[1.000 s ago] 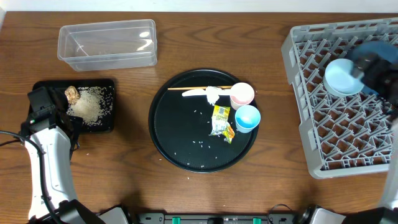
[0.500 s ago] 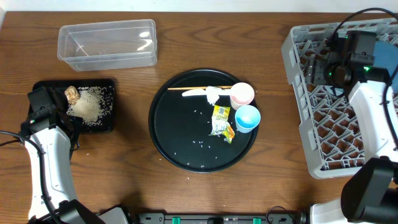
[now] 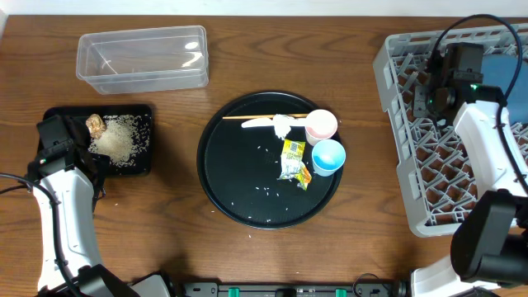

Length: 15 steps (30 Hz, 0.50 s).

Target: Sort waste into correct bins and load items into the dishwasher rack

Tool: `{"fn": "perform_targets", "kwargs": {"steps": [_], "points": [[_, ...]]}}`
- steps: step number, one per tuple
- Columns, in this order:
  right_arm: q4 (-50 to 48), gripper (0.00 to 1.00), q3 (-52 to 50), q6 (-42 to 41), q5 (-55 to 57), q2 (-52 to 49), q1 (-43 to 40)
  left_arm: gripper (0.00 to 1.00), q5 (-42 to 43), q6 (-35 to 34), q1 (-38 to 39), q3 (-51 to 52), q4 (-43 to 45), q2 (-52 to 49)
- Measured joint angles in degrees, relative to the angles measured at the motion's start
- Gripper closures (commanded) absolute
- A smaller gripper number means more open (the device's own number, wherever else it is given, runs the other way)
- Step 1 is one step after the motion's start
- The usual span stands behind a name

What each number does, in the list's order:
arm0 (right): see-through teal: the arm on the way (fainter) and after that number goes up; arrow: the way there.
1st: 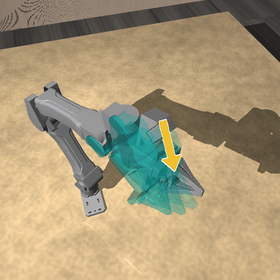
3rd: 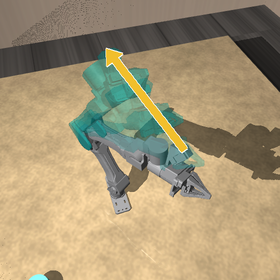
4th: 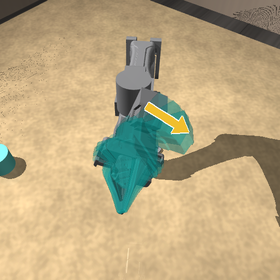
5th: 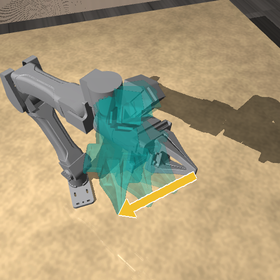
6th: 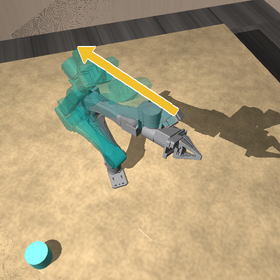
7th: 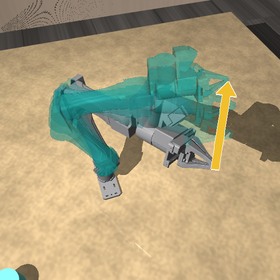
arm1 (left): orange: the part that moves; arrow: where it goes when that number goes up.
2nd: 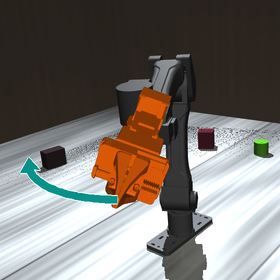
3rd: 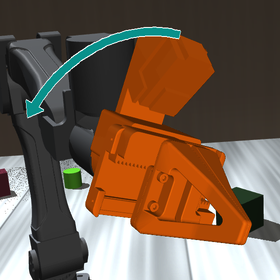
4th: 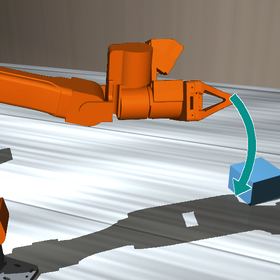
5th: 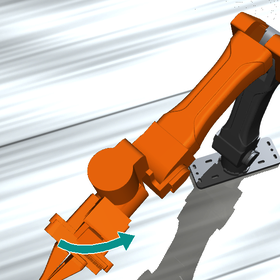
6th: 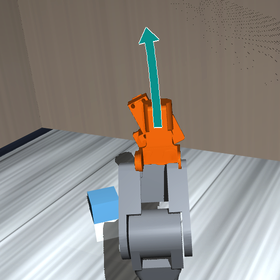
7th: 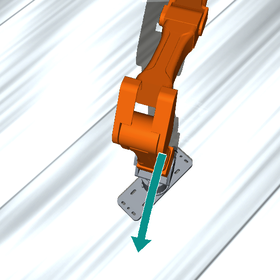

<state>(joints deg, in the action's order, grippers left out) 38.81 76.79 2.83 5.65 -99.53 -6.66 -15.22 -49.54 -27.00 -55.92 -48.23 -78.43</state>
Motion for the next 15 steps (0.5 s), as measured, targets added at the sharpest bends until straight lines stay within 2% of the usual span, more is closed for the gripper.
{"fn": "perform_targets", "kwargs": {"steps": [5,8,15], "points": [[0.3,0.82,0.0,-0.8,1.8,-0.1,0.0,0.02,0.0,0.0,0.0,0.0,0.0,0.0],[0.4,0.99,0.0,-1.2,2.4,-0.1,0.0,0.02,0.0,0.0,0.0,0.0,0.0,0.0],[2.3,0.99,1.2,-2.4,2.6,-0.2,0.0,0.02,0.0,0.0,0.0,0.0,0.0,0.0]]}}
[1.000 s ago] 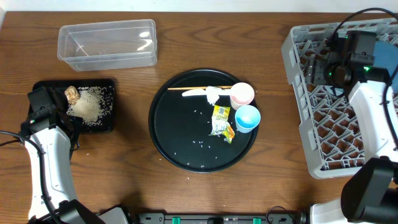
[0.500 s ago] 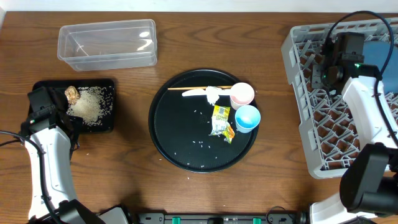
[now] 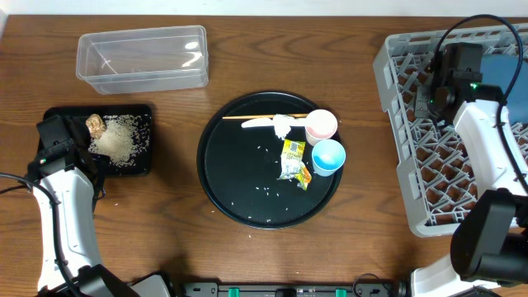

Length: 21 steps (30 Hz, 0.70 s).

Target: Sort waste into correct bins and load items into the dishwasher rack

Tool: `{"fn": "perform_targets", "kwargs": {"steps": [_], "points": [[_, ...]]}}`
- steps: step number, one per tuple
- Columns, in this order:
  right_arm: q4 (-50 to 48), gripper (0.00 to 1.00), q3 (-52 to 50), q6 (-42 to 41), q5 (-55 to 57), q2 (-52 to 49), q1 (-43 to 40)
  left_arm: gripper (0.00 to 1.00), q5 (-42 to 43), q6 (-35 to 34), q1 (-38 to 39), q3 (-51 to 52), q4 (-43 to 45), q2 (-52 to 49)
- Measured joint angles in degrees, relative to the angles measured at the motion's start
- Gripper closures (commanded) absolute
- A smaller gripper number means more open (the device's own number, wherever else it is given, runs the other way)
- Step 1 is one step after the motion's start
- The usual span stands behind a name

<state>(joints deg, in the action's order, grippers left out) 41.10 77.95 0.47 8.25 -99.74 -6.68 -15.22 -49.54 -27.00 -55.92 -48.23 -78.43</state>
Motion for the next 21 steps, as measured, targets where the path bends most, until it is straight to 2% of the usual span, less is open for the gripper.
{"fn": "perform_targets", "kwargs": {"steps": [5,9,15,21], "points": [[5.7,0.99,6.1,-2.4,-3.2,-0.1,-1.0,0.02,0.0,0.0,0.0,0.0,0.0,0.0],[6.7,0.99,11.2,-4.8,-11.8,0.0,-5.1,0.02,0.0,0.0,0.0,0.0,0.0,0.0],[3.6,0.99,12.2,-6.9,-37.6,0.2,-18.5,0.02,0.0,0.0,0.0,0.0,0.0,0.0],[1.7,0.99,9.3,-5.4,-64.5,0.2,-31.2,0.02,0.0,0.0,0.0,0.0,0.0,0.0]]}}
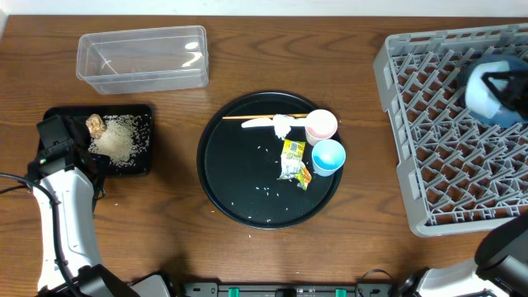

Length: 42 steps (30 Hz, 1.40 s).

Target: Sort waste into correct bins and load items into the dishwasher rack

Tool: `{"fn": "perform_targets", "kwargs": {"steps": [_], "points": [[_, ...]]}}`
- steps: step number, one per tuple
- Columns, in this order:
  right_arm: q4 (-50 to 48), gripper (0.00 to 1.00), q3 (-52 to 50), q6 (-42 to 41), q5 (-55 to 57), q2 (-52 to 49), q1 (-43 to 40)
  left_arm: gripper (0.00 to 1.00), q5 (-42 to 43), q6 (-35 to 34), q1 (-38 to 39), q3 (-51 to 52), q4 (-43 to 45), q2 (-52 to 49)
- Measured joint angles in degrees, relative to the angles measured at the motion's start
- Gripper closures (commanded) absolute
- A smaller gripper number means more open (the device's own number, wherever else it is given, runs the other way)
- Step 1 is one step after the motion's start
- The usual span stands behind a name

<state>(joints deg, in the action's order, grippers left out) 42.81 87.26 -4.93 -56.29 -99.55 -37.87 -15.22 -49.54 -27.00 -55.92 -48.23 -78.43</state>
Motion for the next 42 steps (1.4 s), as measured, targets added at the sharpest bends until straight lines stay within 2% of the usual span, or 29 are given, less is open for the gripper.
{"fn": "perform_targets", "kwargs": {"steps": [5,12,23,42], "points": [[0.0,0.99,-2.7,2.3,-15.0,0.0,-3.2,0.02,0.0,0.0,0.0,0.0,0.0,0.0],[-3.0,0.99,-6.0,4.1,-22.0,-1.0,-0.9,0.02,0.0,0.0,0.0,0.0,0.0,0.0],[-10.3,0.99,-6.8,4.6,-24.4,-9.6,2.8,0.02,0.0,0.0,0.0,0.0,0.0,0.0],[-5.5,0.99,-6.9,5.6,-19.9,-10.7,2.8,0.02,0.0,0.0,0.0,0.0,0.0,0.0]]}}
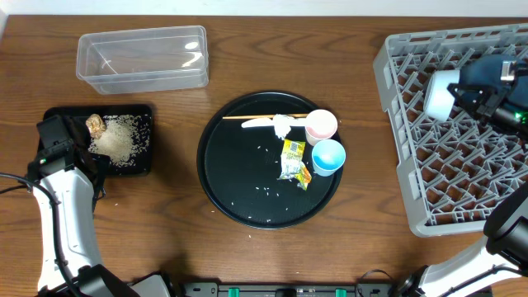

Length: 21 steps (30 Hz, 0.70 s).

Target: Sort waste into correct bins and load items into the dishwasher rack

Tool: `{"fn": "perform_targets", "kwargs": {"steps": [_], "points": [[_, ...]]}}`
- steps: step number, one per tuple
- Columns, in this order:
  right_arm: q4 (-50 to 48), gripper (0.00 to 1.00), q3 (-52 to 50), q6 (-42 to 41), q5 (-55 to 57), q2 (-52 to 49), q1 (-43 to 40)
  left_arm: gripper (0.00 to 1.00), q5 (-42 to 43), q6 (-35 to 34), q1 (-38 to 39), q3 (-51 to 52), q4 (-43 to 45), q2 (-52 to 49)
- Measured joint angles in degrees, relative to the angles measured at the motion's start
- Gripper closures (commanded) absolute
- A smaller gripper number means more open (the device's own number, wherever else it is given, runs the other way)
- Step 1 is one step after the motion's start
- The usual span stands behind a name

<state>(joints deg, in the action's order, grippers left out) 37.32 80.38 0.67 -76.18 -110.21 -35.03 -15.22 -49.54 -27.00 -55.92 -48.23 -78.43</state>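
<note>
A round black tray [247, 198] in the middle holds a pink cup [322, 125], a blue cup [327, 156], a yellow wrapper [293, 161], a crumpled white tissue [282, 125], a chopstick [247, 117] and scattered rice grains. The grey dishwasher rack [412, 165] stands at the right. My right gripper [470, 87] hovers over its upper part, next to a blue item [497, 68]; its fingers cannot be made out. At the black bin's near-left corner is my left gripper [62, 142], its jaws hidden.
The black square bin [140, 165] at the left holds rice and a brown scrap of food. At the back left stands a clear plastic bin [142, 58]. Bare wood lies between the tray and the rack.
The right arm showed only at the right edge, with a blurred blue shape. Now it reaches leftward across the rack's upper right. The left arm and the tray's contents are unchanged.
At the two oldest moments the right arm rose from the bottom right, its wrist over the rack's upper left. Then it had left that spot and showed only at the right edge. Now it lies over the rack's upper right. The left arm stayed by the black bin.
</note>
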Motion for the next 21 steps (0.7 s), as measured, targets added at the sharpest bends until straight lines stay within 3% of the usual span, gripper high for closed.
{"fn": "perform_targets", "kwargs": {"steps": [17,18,21], "points": [[0.3,0.99,-0.1,-2.7,3.4,0.0,-3.4,0.02,0.0,0.0,0.0,0.0,0.0,0.0],[0.4,0.97,-0.2,-3.4,3.6,0.0,-3.9,0.02,0.0,0.0,0.0,0.0,0.0,0.0],[1.3,0.71,-0.2,-5.6,4.5,0.0,-5.2,0.02,0.0,0.0,0.0,0.0,0.0,0.0]]}}
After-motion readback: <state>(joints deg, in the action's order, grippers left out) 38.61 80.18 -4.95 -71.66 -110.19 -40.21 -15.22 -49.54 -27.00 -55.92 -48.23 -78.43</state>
